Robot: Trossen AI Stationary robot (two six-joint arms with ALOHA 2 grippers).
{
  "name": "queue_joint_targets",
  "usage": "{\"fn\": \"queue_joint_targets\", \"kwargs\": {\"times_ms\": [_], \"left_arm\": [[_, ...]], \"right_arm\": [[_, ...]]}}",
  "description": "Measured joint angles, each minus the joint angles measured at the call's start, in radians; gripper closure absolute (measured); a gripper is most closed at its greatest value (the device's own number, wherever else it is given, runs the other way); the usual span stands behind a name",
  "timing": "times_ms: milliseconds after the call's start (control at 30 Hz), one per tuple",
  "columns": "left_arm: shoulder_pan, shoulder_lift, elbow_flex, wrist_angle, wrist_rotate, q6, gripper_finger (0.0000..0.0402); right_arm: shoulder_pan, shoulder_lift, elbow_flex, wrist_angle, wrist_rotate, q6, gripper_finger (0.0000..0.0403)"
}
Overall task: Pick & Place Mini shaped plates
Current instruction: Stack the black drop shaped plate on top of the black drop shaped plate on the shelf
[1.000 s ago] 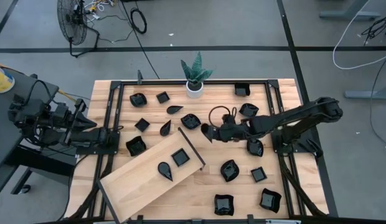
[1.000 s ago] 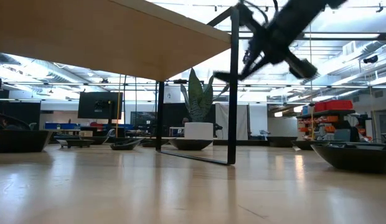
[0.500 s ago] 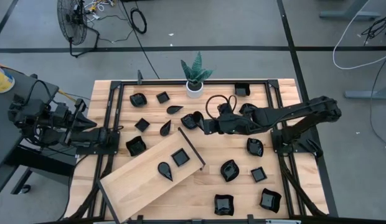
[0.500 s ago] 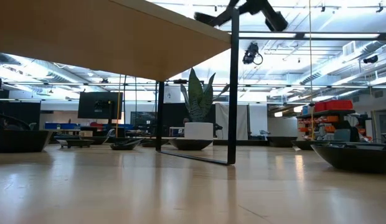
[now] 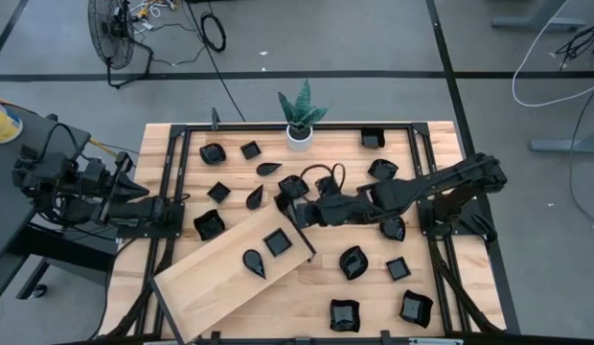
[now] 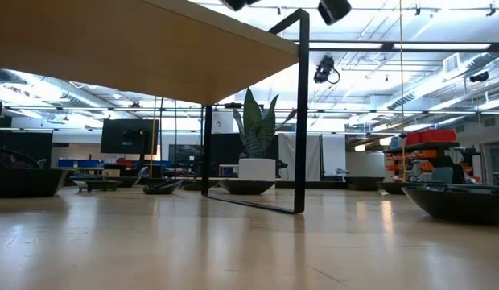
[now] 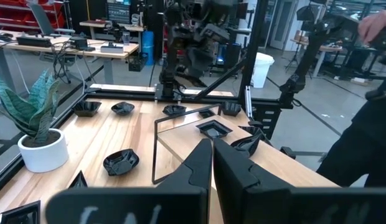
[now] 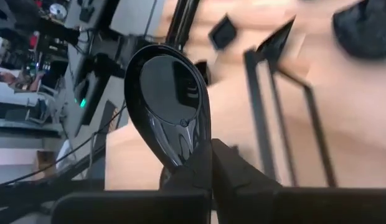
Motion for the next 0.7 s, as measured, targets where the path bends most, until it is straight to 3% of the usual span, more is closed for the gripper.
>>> {"fn": "queue_joint_targets", "kwargs": {"times_ms": [333,700], "left_arm": [[0.000,0.000,0.000,0.000,0.000,0.000,0.0383],[0.000,0.000,0.000,0.000,0.000,0.000,0.0383]], "right_arm": [[0.062,0.150,0.138,0.050,-0.050,0.094,0.0403],[0.101,0.189,0.142,0.129,-0.152,0.130,0.0403]]}}
